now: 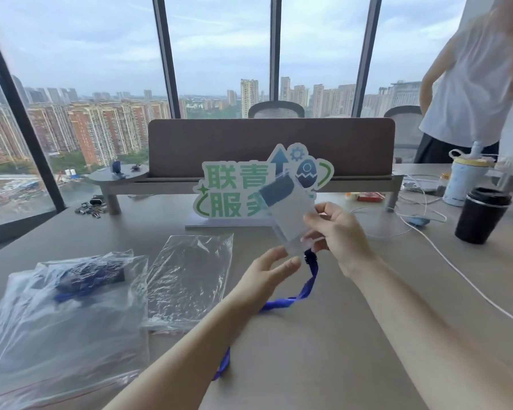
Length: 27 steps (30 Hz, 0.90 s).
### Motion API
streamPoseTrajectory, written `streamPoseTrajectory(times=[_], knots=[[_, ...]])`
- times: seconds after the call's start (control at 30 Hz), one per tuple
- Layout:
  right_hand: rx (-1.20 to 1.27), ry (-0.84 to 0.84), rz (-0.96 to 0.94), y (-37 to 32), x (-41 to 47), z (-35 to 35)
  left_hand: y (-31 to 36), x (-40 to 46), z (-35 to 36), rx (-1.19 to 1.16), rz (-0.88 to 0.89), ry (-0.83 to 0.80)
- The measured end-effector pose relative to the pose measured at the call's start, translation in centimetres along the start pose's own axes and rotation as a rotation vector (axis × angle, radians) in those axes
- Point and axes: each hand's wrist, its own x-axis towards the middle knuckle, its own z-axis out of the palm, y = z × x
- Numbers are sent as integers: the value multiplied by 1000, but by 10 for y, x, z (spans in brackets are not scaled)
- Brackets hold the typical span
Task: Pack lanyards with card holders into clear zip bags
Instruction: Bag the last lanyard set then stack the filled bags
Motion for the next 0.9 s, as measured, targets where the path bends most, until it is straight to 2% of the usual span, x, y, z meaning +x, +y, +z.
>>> streamPoseTrajectory(times=[0.07,0.13,0.2,0.27,0.33,0.37,0.43,0.47,0.53,0.6,0.67,0.77,0.83,0.9], knots=[[131,-10,-36,-24,-8,2,16,-1,13,-58,75,-59],[225,10,-62,-41,-12,2,27,-5,23,-62,129,-42],[213,88,-104,-51,-12,-4,33,-10,24,-129,143,-59],[-42,197,-170,-52,-10,-14,39,-18,18,-169,127,-96],[-555,236,-270,-50,-9,-27,42,-21,7,33,123,-51],[-810,195,-296,-51,-11,-32,45,-23,1,191,150,-12],[-1111,-63,-261,-56,-21,-35,55,-25,-15,429,245,64],[-1127,-247,-211,-58,-26,-36,61,-25,-24,474,290,99],[-933,-530,-111,-60,-36,-36,70,-22,-41,488,338,136],[-662,-552,-118,-63,-43,-39,77,-21,-53,398,318,123],[-407,-470,-181,-68,-47,-38,76,-23,-56,226,258,101],[-164,-345,-283,-73,-46,-29,63,-31,-42,152,183,74],[-171,-231,-318,-72,-39,-25,53,-36,-28,92,176,24],[-365,-73,-393,-70,-32,-22,46,-40,-21,161,177,-14]])
